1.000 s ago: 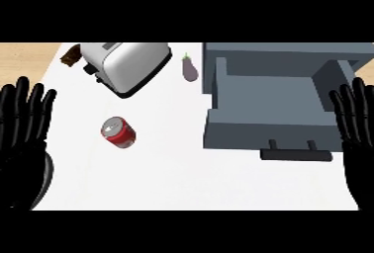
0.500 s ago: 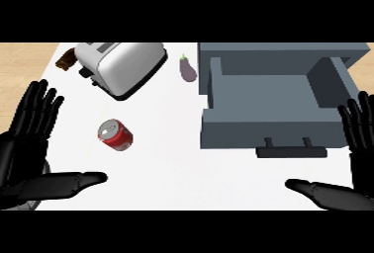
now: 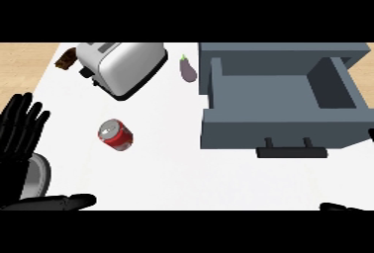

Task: Pick up the can, place it into the drawer and close the drawer

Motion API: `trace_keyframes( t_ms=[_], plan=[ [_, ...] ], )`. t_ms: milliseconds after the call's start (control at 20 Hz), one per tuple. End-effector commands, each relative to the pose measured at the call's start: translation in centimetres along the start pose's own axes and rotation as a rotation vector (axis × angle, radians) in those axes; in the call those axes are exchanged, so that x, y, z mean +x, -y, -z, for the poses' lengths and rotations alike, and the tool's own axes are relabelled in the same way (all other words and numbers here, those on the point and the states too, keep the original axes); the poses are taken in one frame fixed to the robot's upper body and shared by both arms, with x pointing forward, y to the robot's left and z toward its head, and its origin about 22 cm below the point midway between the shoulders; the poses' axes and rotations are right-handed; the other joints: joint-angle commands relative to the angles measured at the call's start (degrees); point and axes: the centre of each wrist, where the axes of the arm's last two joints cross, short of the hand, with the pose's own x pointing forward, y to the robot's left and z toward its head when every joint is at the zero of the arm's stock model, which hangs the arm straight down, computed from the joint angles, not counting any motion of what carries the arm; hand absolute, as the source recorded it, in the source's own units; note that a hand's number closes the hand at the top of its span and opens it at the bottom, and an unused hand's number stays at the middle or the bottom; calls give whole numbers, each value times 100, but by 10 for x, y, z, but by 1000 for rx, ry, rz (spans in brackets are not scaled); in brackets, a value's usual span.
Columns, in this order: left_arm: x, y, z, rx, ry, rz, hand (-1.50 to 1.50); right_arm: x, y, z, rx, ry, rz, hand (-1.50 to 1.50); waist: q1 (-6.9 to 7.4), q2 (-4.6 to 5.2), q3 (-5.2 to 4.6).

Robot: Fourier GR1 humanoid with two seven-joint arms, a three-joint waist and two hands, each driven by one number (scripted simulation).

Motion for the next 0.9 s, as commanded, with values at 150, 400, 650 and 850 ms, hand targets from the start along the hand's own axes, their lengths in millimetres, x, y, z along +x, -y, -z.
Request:
trace_keyframes(
  t_ms=[150, 400, 650, 850],
  plan=[
    [15, -7, -19, 17, -16, 0, -150, -11, 15, -20, -6, -1, -3, -150, 3, 0, 0],
    [12, -23, -14, 56, -70, -126, -150, -9, 36, -17, 6, -1, -15, -150, 7, 3, -2],
    [12, -21, 11, 69, -100, -235, -150, 11, 55, -34, 17, 8, 10, -150, -44, 5, -1],
    [8, -20, 2, 40, -130, -289, -150, -11, 59, -34, -3, 5, 24, -150, -6, 4, 0]
  ],
)
